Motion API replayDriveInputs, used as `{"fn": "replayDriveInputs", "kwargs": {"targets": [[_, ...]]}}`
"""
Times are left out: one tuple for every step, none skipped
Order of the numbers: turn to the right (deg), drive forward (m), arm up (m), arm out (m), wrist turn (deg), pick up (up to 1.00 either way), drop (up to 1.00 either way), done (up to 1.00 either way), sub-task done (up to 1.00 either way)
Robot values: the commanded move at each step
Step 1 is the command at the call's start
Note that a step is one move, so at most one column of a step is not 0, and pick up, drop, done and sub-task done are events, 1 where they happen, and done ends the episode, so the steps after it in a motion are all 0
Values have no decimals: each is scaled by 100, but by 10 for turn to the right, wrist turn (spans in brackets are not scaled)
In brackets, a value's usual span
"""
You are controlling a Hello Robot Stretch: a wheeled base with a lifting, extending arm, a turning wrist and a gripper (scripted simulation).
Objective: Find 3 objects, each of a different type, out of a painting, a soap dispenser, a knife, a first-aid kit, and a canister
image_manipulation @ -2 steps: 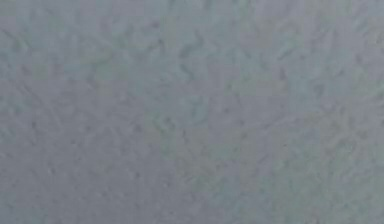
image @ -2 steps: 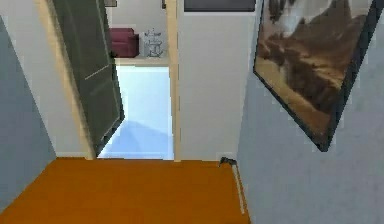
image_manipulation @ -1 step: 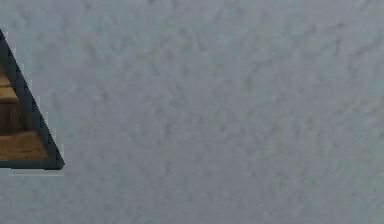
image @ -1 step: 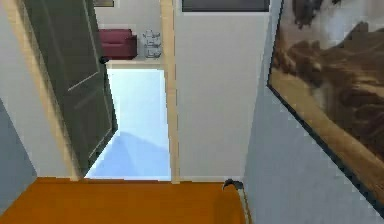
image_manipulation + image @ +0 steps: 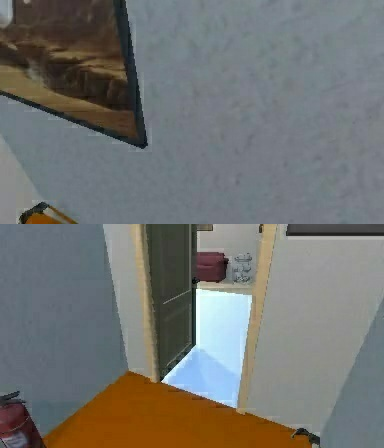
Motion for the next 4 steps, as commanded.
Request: {"fn": "replayDriveInputs", "kwargs": {"targets": [[0, 100, 0, 0, 0, 0, 0, 0, 0], [0, 35, 0, 0, 0, 0, 0, 0, 0], [210, 0, 0, 0, 0, 0, 0, 0, 0], [0, 100, 0, 0, 0, 0, 0, 0, 0]]}}
